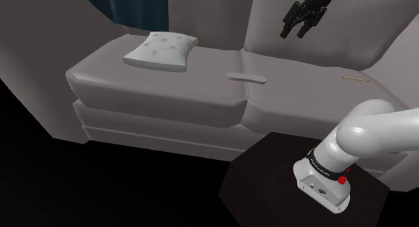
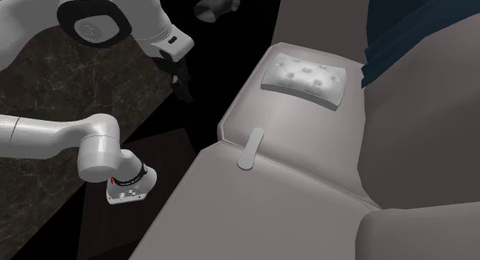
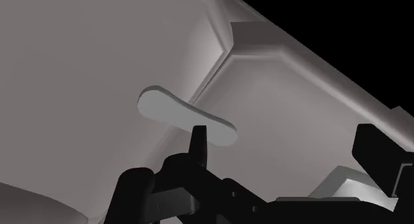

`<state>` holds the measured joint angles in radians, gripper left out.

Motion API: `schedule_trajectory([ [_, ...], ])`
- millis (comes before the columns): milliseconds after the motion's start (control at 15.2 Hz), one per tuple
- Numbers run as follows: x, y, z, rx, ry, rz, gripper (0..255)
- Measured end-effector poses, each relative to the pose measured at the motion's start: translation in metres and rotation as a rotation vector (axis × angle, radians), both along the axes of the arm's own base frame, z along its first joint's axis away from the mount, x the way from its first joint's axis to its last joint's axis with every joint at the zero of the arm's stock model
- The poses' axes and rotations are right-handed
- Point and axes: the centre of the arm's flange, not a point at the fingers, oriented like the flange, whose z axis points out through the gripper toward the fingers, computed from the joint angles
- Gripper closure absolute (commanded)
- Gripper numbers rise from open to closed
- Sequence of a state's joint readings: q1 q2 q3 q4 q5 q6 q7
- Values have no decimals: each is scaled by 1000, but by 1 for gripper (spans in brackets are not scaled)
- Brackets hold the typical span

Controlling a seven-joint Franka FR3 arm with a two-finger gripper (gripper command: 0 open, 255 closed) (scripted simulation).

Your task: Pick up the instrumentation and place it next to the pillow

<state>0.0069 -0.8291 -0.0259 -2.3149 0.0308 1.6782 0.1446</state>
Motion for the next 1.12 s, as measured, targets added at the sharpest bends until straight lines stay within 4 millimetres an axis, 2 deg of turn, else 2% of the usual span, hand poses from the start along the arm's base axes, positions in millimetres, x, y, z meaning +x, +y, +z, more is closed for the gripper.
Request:
schedule_trajectory([
  [132,3,-4,-4,-2,3,16,0],
  [264,14,-12,-19,-11,14,74,0],
  [792,77,-58,-95,-55,64,360,0],
  [924,95,-64,-121,-66,76,434,0],
  [1122,117,-72,-148,-82,95,543,0],
])
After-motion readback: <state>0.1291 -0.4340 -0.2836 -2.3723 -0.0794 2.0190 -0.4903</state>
